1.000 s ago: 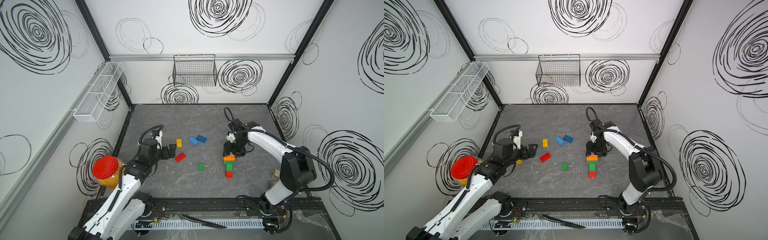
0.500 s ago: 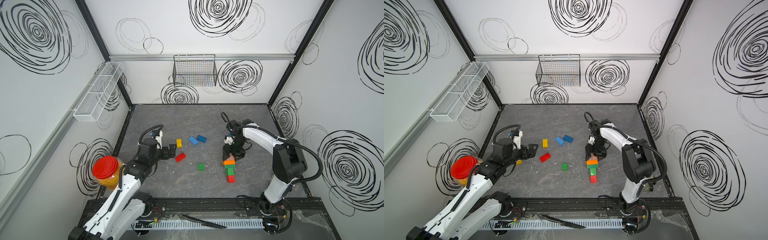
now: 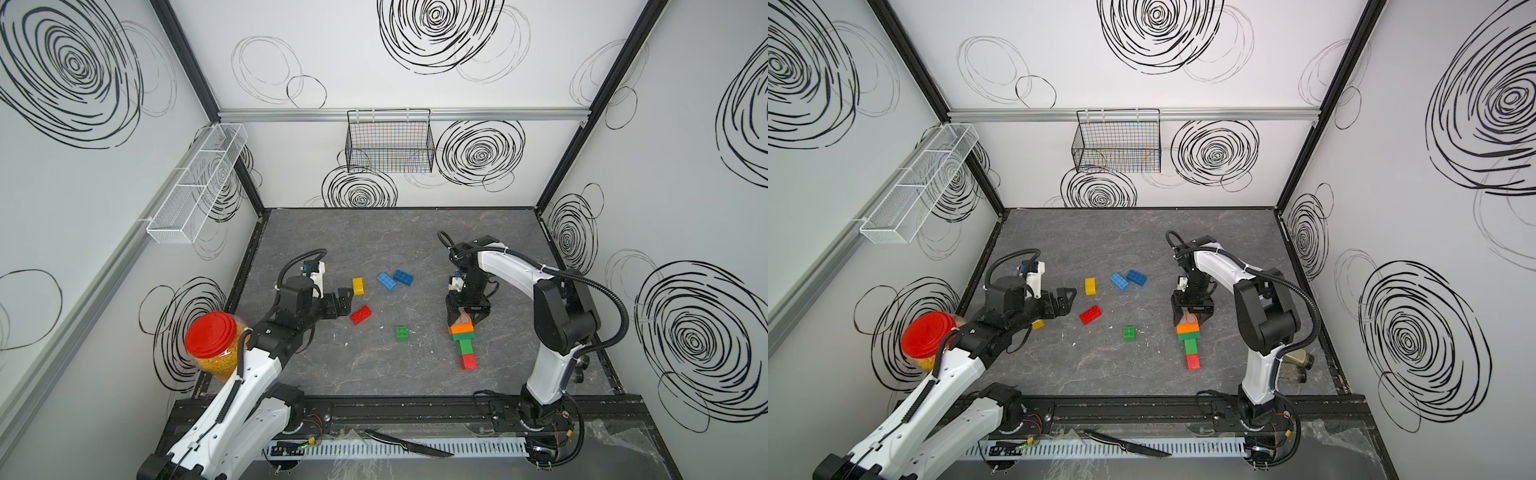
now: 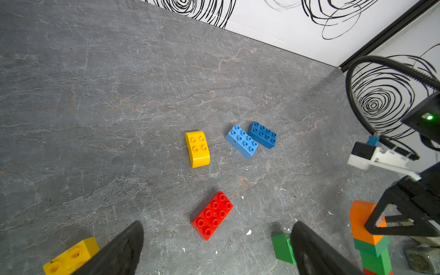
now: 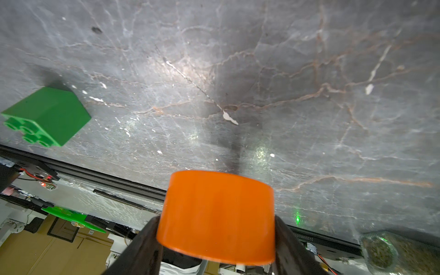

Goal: Assemble an ice cream with lego
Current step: Adjust the lego brick at the center of the board.

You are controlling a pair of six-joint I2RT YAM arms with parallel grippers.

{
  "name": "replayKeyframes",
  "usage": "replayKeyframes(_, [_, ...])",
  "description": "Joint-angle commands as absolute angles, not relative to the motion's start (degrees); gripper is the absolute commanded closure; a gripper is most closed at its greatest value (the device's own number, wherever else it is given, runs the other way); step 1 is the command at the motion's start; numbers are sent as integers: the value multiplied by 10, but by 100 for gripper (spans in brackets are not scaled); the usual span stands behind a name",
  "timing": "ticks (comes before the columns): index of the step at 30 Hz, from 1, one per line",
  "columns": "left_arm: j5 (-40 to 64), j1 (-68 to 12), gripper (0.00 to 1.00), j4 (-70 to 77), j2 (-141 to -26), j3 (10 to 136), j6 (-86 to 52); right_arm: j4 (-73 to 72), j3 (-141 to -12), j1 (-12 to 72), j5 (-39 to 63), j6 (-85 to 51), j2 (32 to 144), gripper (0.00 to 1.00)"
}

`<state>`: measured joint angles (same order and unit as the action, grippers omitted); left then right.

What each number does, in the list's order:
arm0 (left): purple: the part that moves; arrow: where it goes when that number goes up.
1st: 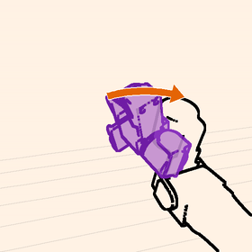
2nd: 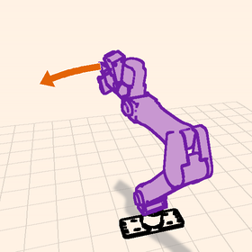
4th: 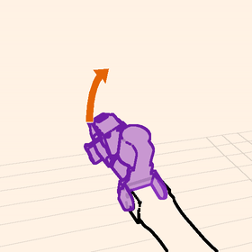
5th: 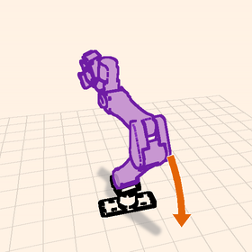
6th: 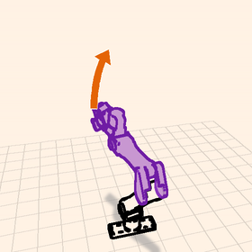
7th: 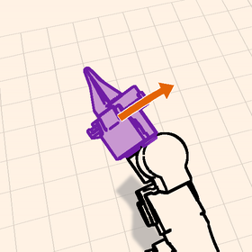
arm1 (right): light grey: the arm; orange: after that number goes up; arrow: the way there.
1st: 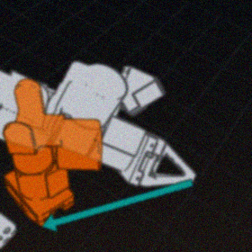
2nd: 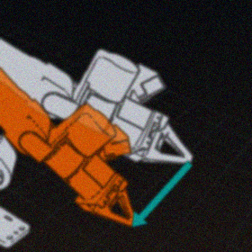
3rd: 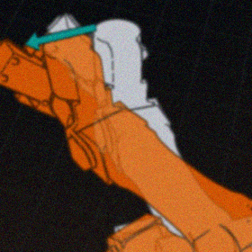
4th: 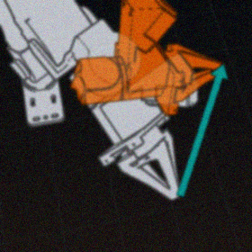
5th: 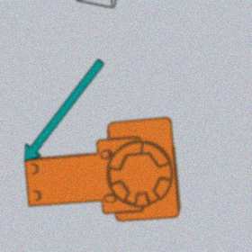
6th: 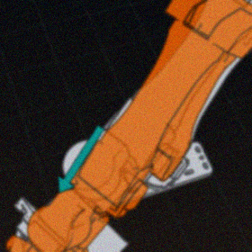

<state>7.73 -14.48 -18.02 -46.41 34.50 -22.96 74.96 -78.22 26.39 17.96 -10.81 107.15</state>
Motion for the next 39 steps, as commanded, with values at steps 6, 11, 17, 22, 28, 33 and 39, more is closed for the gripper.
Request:
replayKeyframes(6, [95,-131,1,-158,-461,348,-235,781,-789,268,204,-89,1089,88])
replayKeyframes(11, [103,-127,1,-155,-464,347,-236,783,-790,270,208,-86,1106,89])
replayKeyframes(17, [108,-127,1,-152,-465,345,-237,777,-772,269,207,-84,1108,89])
replayKeyframes(22, [108,-125,1,-153,-464,345,-238,777,-765,269,207,-83,1110,90])
replayKeyframes(28, [107,-126,1,-154,-464,346,-236,777,-764,278,196,-86,1124,90])
replayKeyframes(33, [106,-125,1,-155,-463,346,-236,778,-766,282,189,-89,1137,90])
replayKeyframes(39, [107,-125,1,-155,-463,347,-236,777,-762,285,193,-89,1146,90])
